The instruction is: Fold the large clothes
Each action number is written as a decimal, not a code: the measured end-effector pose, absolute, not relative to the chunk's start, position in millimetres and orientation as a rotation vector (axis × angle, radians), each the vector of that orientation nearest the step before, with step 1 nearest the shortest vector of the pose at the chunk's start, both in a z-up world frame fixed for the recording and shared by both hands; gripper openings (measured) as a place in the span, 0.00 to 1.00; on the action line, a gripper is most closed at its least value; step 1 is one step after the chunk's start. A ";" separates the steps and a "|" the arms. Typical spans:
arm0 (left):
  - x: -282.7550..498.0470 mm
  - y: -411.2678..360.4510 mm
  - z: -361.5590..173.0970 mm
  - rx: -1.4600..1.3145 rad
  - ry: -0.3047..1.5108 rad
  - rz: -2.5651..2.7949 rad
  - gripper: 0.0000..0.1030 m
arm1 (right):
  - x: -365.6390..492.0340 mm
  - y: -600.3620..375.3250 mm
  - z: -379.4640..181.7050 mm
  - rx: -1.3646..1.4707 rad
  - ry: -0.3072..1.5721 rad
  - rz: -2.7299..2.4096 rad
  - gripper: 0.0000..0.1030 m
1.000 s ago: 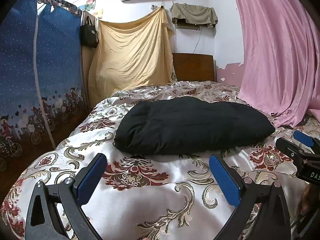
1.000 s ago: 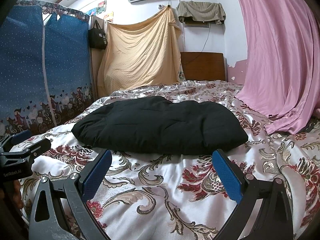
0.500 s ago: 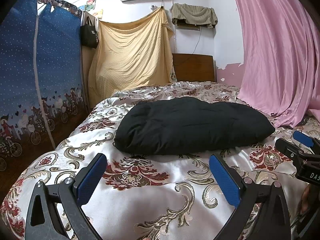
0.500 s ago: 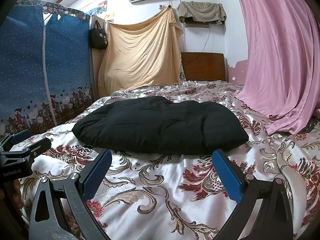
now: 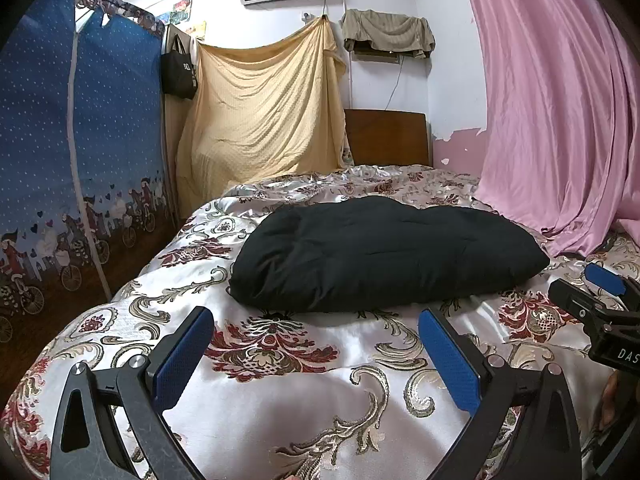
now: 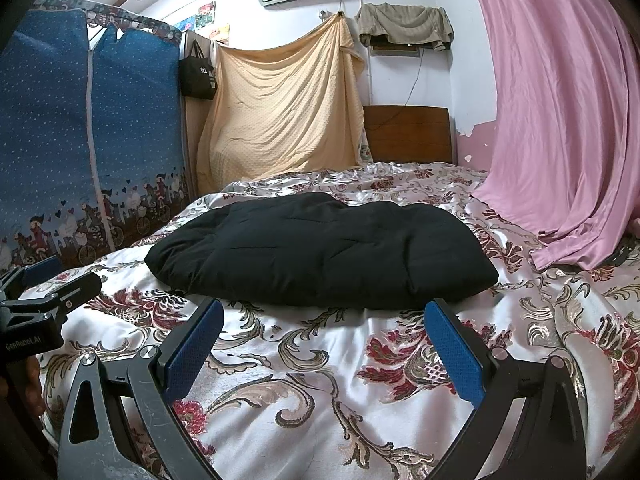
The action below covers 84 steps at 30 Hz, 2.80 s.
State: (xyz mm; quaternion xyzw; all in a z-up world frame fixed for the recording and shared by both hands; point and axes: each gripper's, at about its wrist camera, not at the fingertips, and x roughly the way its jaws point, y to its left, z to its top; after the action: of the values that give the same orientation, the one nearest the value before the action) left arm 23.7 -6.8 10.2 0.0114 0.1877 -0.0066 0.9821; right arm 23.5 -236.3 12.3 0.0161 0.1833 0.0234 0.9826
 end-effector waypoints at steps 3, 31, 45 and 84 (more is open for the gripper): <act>23.3 -7.0 10.5 0.023 0.379 -0.013 1.00 | 23.4 -236.0 12.2 0.032 0.368 0.047 0.96; 22.2 -8.3 9.7 0.022 0.377 -0.012 1.00 | 25.2 -234.6 10.1 0.032 0.371 0.050 0.96; 21.5 -9.8 9.9 0.023 0.376 -0.011 1.00 | 26.6 -233.2 8.4 0.031 0.373 0.051 0.96; 18.7 1.9 18.0 0.015 0.336 0.041 1.00 | 25.9 -229.8 5.9 0.026 0.371 0.051 0.96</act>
State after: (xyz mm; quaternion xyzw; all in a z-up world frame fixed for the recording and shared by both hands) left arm 18.7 1.9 18.0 0.0073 0.1674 0.0206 0.9856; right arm 25.9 -229.8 5.9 0.0129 0.1846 0.0256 0.9824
